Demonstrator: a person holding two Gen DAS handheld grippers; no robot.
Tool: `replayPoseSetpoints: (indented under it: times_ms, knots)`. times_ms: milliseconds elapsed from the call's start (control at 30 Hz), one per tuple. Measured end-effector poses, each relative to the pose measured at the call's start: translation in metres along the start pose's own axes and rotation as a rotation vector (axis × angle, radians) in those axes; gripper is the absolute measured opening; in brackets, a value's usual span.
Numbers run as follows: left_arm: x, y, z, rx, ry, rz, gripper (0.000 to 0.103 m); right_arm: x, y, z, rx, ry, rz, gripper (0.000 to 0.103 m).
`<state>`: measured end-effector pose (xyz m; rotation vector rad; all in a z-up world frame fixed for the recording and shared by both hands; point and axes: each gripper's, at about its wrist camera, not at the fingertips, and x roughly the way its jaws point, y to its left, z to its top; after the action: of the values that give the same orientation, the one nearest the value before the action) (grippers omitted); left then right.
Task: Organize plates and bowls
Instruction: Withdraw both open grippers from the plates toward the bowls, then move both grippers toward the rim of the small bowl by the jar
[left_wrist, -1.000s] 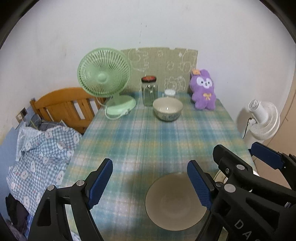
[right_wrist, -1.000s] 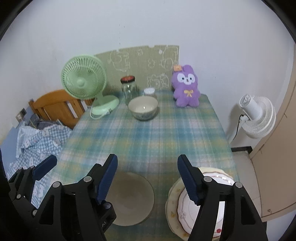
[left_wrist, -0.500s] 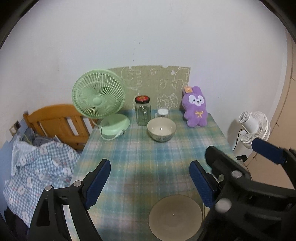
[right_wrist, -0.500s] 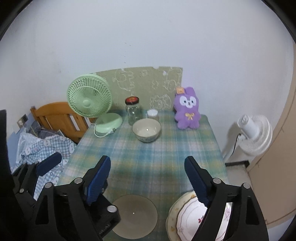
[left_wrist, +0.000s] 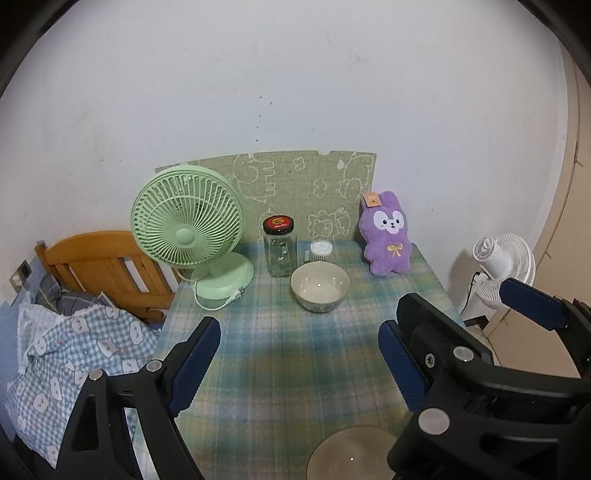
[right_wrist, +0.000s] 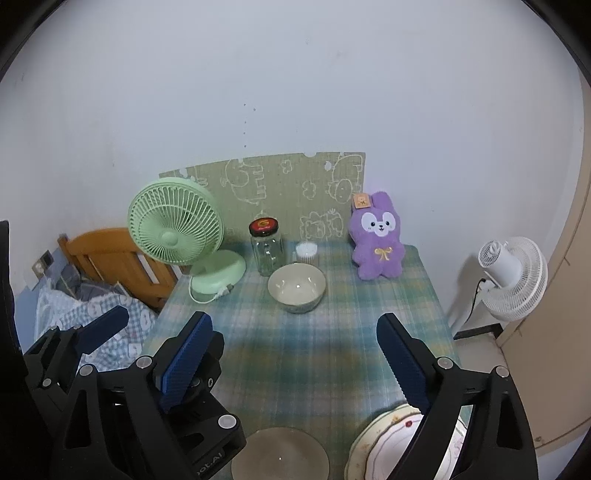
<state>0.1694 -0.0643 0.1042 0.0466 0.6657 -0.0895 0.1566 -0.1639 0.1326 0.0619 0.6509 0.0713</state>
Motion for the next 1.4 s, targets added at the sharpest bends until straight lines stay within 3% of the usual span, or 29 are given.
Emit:
replayPoseSetpoints:
  times_ms: [233, 800, 1133, 1267, 1400]
  knots:
    - [0.02, -0.008, 0.014, -0.03, -0.001, -0.002, 0.089, 0.022, -0.013, 0.018, -0.004, 0.003, 0.009, 0.093]
    - [0.111, -0.03, 0.043, -0.074, 0.047, 0.082, 0.088, 0.126, -0.052, 0.052, -0.044, 0.056, 0.036, 0.092]
    - [0.16, -0.034, 0.056, -0.079, 0.055, 0.104, 0.082, 0.18, -0.063, 0.068, -0.05, 0.065, 0.047, 0.092]
    - [0.18, -0.034, 0.061, -0.077, 0.064, 0.118, 0.078, 0.199, -0.068, 0.071, -0.033, 0.05, 0.05, 0.083]
    - [0.201, -0.033, 0.063, -0.075, 0.085, 0.131, 0.077, 0.221, -0.071, 0.073, -0.033, 0.062, 0.045, 0.083]
